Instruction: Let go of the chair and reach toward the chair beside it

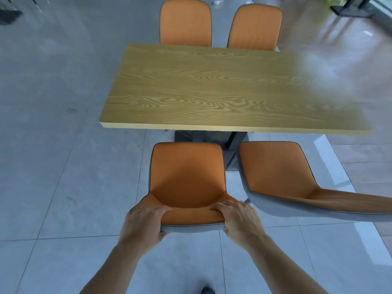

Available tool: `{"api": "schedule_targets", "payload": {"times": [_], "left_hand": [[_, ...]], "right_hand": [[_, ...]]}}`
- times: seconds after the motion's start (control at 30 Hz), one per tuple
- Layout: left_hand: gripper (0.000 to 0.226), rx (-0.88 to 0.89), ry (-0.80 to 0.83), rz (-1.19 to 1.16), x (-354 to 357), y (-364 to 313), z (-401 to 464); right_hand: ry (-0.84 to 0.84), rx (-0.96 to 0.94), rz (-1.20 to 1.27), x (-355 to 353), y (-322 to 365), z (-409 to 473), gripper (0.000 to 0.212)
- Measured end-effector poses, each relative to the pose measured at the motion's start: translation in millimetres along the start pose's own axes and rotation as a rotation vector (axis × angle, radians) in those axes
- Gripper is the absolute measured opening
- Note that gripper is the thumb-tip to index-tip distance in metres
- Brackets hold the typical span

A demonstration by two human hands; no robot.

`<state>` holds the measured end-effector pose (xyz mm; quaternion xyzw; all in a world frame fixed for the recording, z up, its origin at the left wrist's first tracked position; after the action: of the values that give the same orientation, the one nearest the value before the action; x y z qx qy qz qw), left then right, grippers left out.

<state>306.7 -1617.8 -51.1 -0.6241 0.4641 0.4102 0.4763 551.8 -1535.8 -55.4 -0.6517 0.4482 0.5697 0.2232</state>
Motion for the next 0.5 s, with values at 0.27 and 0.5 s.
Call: {"api": "schedule_targets", "payload": {"times": [0.27,0.5], "left_hand": [[0.056,-0.016,0.031,-0.015,-4.8,-2.9,-0.7],[0.054,-0.029,0.046,-0.017,-6.4,-3.6,0.8]], "right_hand": [[-0.023,-0.011,0.008,9.5,-4.6,3.6,0.047],[0.006,-0.016,-0.033,11.9,-7.3,7.5,0.044]]}}
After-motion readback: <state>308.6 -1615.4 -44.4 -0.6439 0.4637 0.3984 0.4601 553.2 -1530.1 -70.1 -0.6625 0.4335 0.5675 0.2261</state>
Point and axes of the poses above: each hand's wrist, its own z-axis towards the middle knuckle, its own x-axis out of the palm, y = z × x, the point moved 1 cm from there along z, towards the middle knuckle
